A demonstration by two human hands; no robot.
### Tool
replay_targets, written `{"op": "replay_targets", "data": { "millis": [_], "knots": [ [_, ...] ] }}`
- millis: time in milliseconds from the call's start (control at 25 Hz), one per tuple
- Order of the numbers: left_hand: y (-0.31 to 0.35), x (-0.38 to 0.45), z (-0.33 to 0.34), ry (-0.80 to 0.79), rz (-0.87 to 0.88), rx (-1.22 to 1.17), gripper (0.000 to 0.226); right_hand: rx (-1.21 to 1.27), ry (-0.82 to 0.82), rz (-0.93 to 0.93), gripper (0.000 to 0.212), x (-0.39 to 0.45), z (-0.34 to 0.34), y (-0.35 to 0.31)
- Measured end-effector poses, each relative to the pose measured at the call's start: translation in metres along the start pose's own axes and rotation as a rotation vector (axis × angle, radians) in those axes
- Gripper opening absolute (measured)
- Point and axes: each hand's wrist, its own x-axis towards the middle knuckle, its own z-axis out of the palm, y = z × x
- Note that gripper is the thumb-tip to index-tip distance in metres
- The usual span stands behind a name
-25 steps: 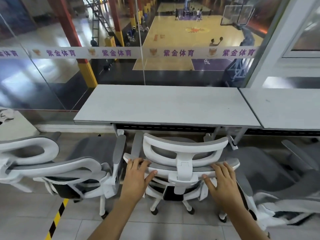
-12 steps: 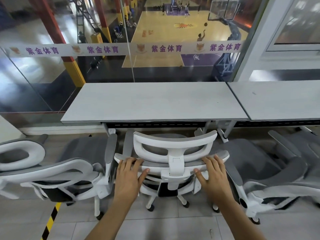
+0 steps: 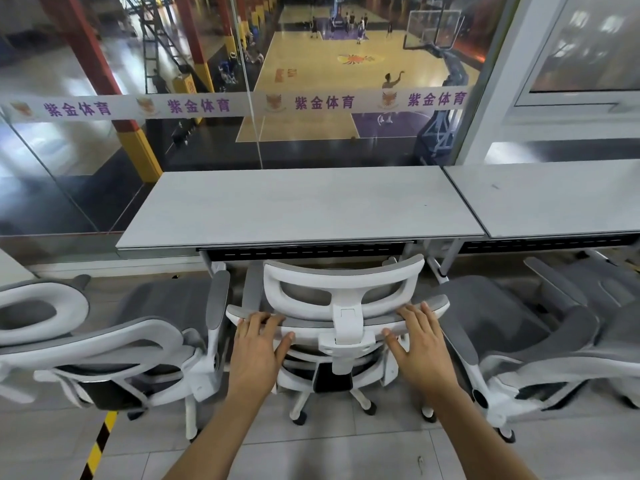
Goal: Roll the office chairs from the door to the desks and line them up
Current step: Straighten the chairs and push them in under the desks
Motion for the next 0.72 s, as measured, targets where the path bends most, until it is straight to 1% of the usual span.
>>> {"op": "replay_targets", "data": {
  "millis": [160, 320, 440, 520, 600, 640, 720],
  "knots": [
    [0.002, -0.001, -0.001, -0.007, -0.021, -0.015, 0.037, 0.009, -0.012, 0.0, 0.061, 0.0, -0.002, -0.001],
    [0.0, 0.003, -0.001, -0.054, -0.048, -0.034, 0.037, 0.005, -0.024, 0.003, 0.062, 0.003, 0.0, -0.002],
    [0.009, 0.003, -0.007, -0.057, -0.046, -0.027, 0.034, -0.009, -0.037, -0.009, 0.058, 0.005, -0.005, -0.001],
    [0.033, -0.003, -0.013, 0.011, -0.033, -0.043, 0.03, 0.037, -0.009, -0.007, 0.052, 0.001, -0.015, 0.001],
    [0.08, -0.014, -0.018, 0.086, 0.062, -0.084, 0.027, 0.059, 0.026, 0.004, 0.047, -0.011, -0.033, 0.016],
    [0.106, -0.02, -0.018, 0.103, 0.122, -0.113, 0.027, 0.057, 0.043, 0.017, 0.047, -0.017, -0.045, 0.028],
    [0.161, -0.03, -0.013, 0.077, 0.215, -0.155, 0.028, 0.04, 0.078, 0.059, 0.047, -0.032, -0.07, 0.063]
  ]
}}
